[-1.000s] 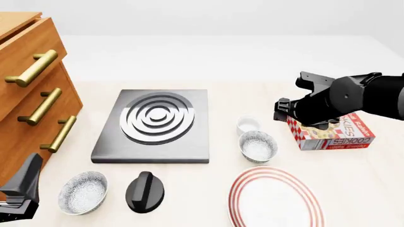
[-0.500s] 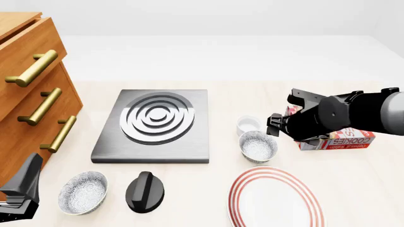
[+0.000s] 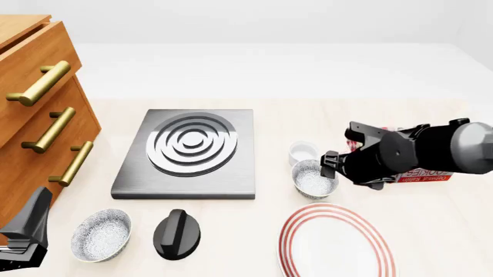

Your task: Pick the akita bowl between the plate and the ramekin and place it on the plate.

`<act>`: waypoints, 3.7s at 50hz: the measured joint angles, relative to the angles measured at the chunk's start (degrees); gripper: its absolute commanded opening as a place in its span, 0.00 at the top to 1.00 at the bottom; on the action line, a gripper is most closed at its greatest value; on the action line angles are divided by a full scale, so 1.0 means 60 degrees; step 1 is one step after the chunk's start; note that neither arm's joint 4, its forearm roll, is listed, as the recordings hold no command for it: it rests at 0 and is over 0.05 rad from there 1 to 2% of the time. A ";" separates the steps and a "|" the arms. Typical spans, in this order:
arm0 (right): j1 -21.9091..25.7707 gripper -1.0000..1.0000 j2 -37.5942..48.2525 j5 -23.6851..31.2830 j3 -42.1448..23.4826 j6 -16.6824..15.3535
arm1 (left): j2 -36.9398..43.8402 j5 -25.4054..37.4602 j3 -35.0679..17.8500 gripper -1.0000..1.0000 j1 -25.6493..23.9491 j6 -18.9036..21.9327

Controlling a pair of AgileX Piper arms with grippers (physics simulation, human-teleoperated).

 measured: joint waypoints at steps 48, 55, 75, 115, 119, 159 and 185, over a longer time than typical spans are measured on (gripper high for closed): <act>0.0172 0.00 0.0823 -0.0772 0.0276 0.0371 | 0.0000 0.0000 0.0000 0.00 0.0000 0.0000; 0.0217 1.00 0.0899 -0.0847 0.0271 0.0292 | 0.0000 0.0000 0.0000 0.00 0.0000 0.0000; 0.0085 1.00 0.0691 -0.0911 0.0332 0.0041 | 0.0000 0.0000 0.0000 0.00 0.0000 0.0000; 0.0565 1.00 -0.2781 0.1316 0.0263 -0.0125 | 0.0000 0.0000 0.0000 0.00 0.0000 0.0000; 0.0658 1.00 -0.3301 0.1570 0.0370 -0.0205 | 0.0000 0.0000 0.0000 0.00 0.0000 0.0000; 0.1206 1.00 -0.5450 0.1347 0.3418 -0.1138 | 0.0000 0.0000 0.0000 0.00 0.0000 0.0000; 0.2284 0.00 -0.3617 -0.0511 0.4343 -0.0043 | 0.0000 0.0000 0.0000 0.00 0.0000 0.0000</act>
